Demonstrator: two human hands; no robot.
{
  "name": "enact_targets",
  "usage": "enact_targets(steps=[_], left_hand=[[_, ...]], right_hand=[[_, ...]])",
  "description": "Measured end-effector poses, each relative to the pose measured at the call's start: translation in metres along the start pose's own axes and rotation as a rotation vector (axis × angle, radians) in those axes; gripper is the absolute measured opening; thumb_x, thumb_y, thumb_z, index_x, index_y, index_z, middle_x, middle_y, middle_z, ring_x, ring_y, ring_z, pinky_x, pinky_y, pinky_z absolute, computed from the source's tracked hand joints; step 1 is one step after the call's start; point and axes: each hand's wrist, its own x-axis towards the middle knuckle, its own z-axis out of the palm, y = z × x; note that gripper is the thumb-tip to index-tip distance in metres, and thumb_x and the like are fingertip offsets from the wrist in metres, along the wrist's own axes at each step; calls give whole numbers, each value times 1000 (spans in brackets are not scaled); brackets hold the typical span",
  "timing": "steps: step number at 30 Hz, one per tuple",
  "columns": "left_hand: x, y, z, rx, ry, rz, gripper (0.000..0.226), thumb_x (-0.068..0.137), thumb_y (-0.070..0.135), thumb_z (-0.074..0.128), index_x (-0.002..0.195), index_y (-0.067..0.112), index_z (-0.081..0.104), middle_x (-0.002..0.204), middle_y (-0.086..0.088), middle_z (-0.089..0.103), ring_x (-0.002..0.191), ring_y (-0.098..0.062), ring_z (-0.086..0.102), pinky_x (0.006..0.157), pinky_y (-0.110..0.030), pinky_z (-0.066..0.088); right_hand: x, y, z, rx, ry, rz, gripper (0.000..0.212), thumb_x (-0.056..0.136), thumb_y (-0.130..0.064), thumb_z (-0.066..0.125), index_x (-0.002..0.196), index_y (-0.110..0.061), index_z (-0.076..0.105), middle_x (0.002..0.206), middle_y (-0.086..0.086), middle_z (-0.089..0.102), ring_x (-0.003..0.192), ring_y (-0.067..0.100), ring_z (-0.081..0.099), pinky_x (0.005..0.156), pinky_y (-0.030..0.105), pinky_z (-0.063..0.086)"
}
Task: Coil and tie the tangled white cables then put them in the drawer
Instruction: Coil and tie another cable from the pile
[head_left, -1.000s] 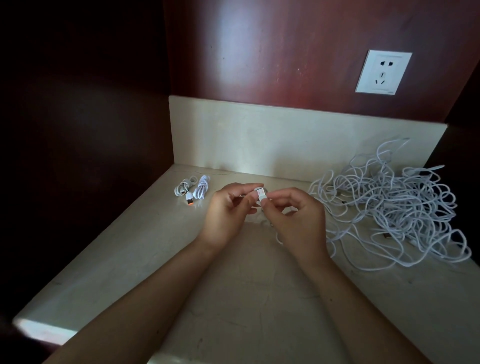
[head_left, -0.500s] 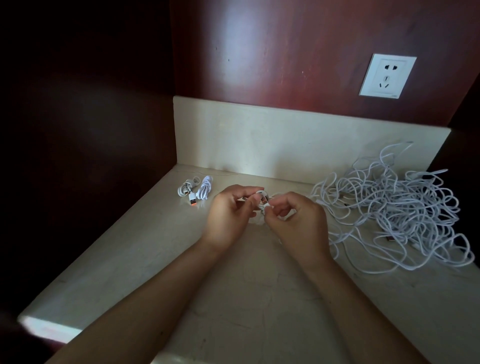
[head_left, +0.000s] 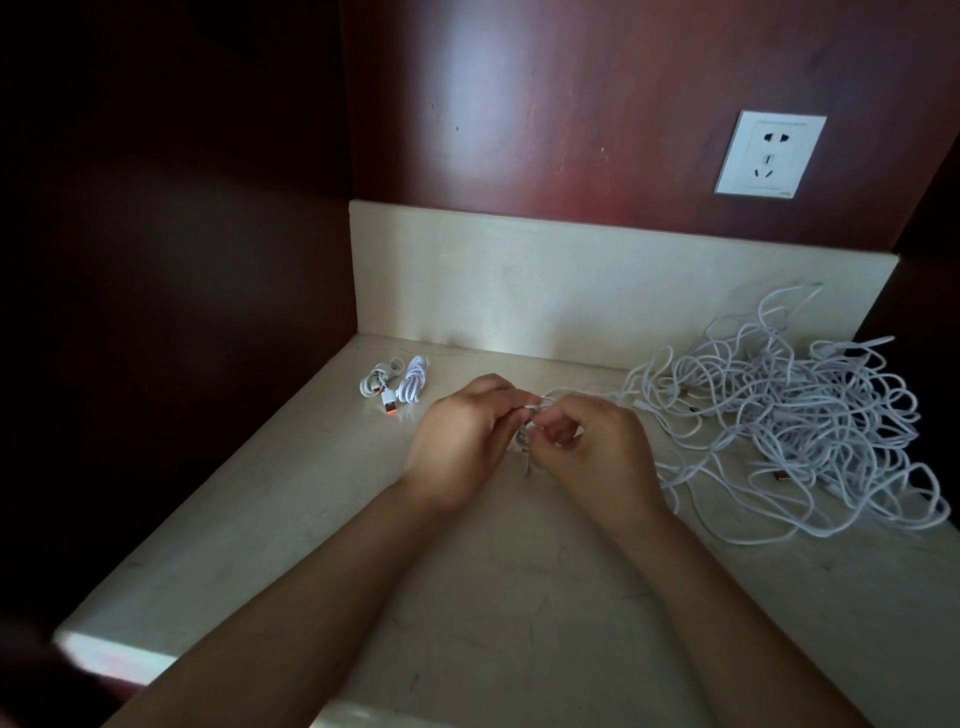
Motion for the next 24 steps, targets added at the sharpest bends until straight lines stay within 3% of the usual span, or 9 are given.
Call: enact_targets(steps=[5, 8, 10, 14, 20, 22, 24], left_hand=[[-1, -2, 4, -73, 9, -16, 22, 90, 16, 60, 105, 23, 74, 89, 7, 66, 76, -12, 64, 68, -31, 54], [-1, 1, 8, -346, 43, -250, 27, 89, 11, 66, 98, 35, 72, 88, 8, 68, 75, -18, 65, 72, -35, 56], [-1, 2, 9, -413, 53, -313, 35, 89, 7, 67, 96, 42, 68, 86, 8, 67, 74, -24, 66, 72, -37, 56], [-3, -1, 4, -274, -2, -149, 32, 89, 12, 62, 111, 35, 66, 88, 8, 65, 77, -14, 66, 72, -33, 56], [-1, 1, -4, 93, -26, 168, 32, 93, 18, 49, 121, 24, 63, 97, 6, 67, 79, -13, 65, 64, -30, 52], [-2, 1, -2, 88, -8, 159, 31, 93, 17, 51, 120, 24, 64, 95, 7, 67, 78, -11, 65, 64, -28, 52], [-4, 2, 3, -54, 9, 26, 32, 91, 13, 57, 119, 26, 63, 92, 8, 66, 76, -7, 64, 69, -28, 55]], right_hand=[[-1, 2, -5, 87, -30, 21, 8, 70, -24, 65, 69, -18, 71, 59, -6, 61, 58, 12, 59, 58, 40, 52], [0, 5, -6, 99, -47, 30, 9, 70, -22, 66, 72, -16, 73, 59, -6, 62, 59, 12, 59, 59, 39, 53], [2, 5, -5, 112, -59, 42, 4, 70, -18, 69, 71, -18, 73, 58, -7, 61, 57, 7, 58, 59, 35, 52], [4, 4, -7, 126, -106, 74, 19, 73, -3, 75, 69, -22, 71, 57, -9, 62, 56, 5, 58, 59, 29, 50], [2, 2, -6, 195, -97, 148, 16, 73, 1, 73, 69, -15, 72, 57, -1, 64, 55, 10, 59, 58, 29, 48], [1, 2, -7, 222, -97, 162, 17, 74, 1, 73, 71, -15, 73, 58, -3, 64, 56, 7, 59, 58, 26, 48], [1, 3, -9, 239, -120, 153, 18, 77, 1, 74, 76, -17, 75, 61, -8, 63, 57, 2, 58, 58, 17, 47]])
